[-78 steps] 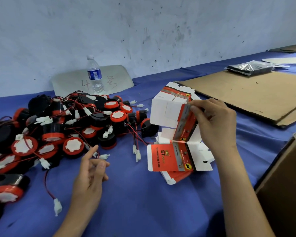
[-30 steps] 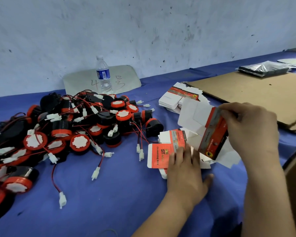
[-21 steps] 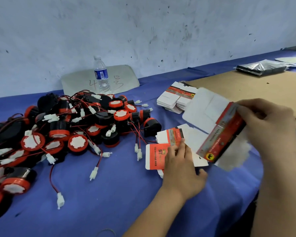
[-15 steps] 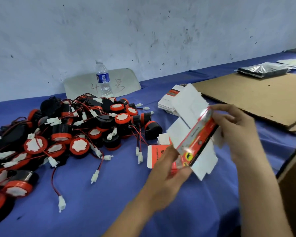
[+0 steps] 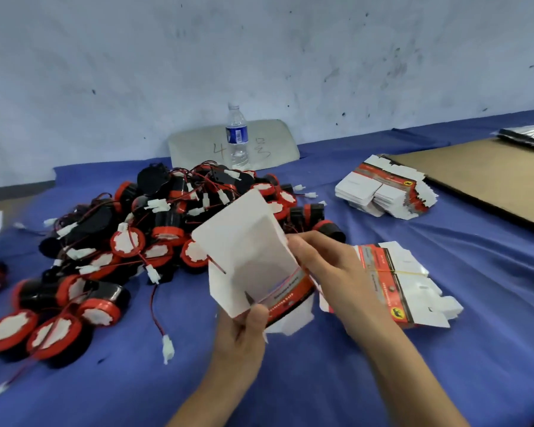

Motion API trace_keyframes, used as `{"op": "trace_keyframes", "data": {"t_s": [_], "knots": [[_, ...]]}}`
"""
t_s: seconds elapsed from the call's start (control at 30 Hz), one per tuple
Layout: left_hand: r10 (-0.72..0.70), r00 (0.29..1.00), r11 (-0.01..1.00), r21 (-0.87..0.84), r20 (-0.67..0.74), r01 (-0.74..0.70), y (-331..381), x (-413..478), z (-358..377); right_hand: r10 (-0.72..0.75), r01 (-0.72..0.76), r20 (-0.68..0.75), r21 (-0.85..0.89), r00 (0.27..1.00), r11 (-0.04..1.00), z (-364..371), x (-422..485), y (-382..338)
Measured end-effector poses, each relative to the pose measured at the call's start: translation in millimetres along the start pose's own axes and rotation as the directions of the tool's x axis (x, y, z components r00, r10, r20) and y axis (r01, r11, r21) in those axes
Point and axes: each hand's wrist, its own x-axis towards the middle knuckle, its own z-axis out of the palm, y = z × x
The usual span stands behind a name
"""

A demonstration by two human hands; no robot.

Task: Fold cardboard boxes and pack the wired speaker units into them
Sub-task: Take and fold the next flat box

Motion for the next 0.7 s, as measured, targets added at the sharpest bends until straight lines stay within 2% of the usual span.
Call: {"op": "trace_keyframes", "data": {"t_s": [0.07, 0.13, 0.2, 0.23, 0.27, 0.33, 0.4, 0.43, 0.53, 0.6, 0.63, 0.7], "knots": [[0.096, 0.994, 0.995, -0.023, -0.053, -0.098, 0, 10, -2, -0.025, 0.023, 0.177, 0.009, 0.984, 1.000, 11, -2, -1], [0.088, 0.987, 0.987, -0.118, -0.137, -0.105, 0, 24, -8, -0.041, 0.044, 0.406, 0.003, 0.913, 0.999, 26, -7, -1], [0.097, 0.969, 0.986, -0.114, -0.227, -0.125, 1, 36, -16, -0.043, 0.040, 0.538, 0.017, 0.842, 0.999, 36, -11, 0], [0.114, 0.964, 0.988, -0.070, -0.241, -0.134, 1, 38, -19, -0.034, 0.031, 0.527, 0.015, 0.849, 0.999, 39, -12, 0], [0.131, 0.960, 0.989, -0.037, -0.247, -0.145, -2, 40, -20, -0.007, -0.001, 0.460, 0.017, 0.888, 1.000, 41, -11, -1], [0.136, 0.959, 0.991, 0.020, -0.250, -0.135, -6, 40, -22, 0.124, -0.148, 0.236, 0.085, 0.964, 0.985, 39, -6, 6], [0.128, 0.963, 0.992, 0.025, -0.235, -0.126, -11, 41, -23, 0.232, -0.246, 0.085, 0.250, 0.969, 0.937, 32, -1, 14], [0.132, 0.971, 0.991, 0.000, -0.199, -0.134, -12, 41, -24, 0.272, -0.277, 0.058, 0.301, 0.960, 0.912, 26, 2, 18], [0.160, 0.984, 0.985, -0.055, -0.075, -0.164, -11, 43, -28, 0.360, -0.352, 0.057, 0.394, 0.931, 0.849, 7, 7, 24], [0.136, 0.990, 0.987, -0.087, 0.020, -0.134, -9, 46, -32, 0.379, -0.394, 0.126, 0.447, 0.917, 0.803, -3, 7, 21], [0.148, 0.987, 0.988, -0.051, 0.055, -0.145, -8, 48, -35, 0.379, -0.406, 0.157, 0.474, 0.912, 0.781, -8, 6, 23], [0.253, 0.954, 0.948, 0.154, 0.158, -0.277, -6, 50, -40, 0.390, -0.424, 0.173, 0.463, 0.904, 0.778, -12, 9, 21]]}}
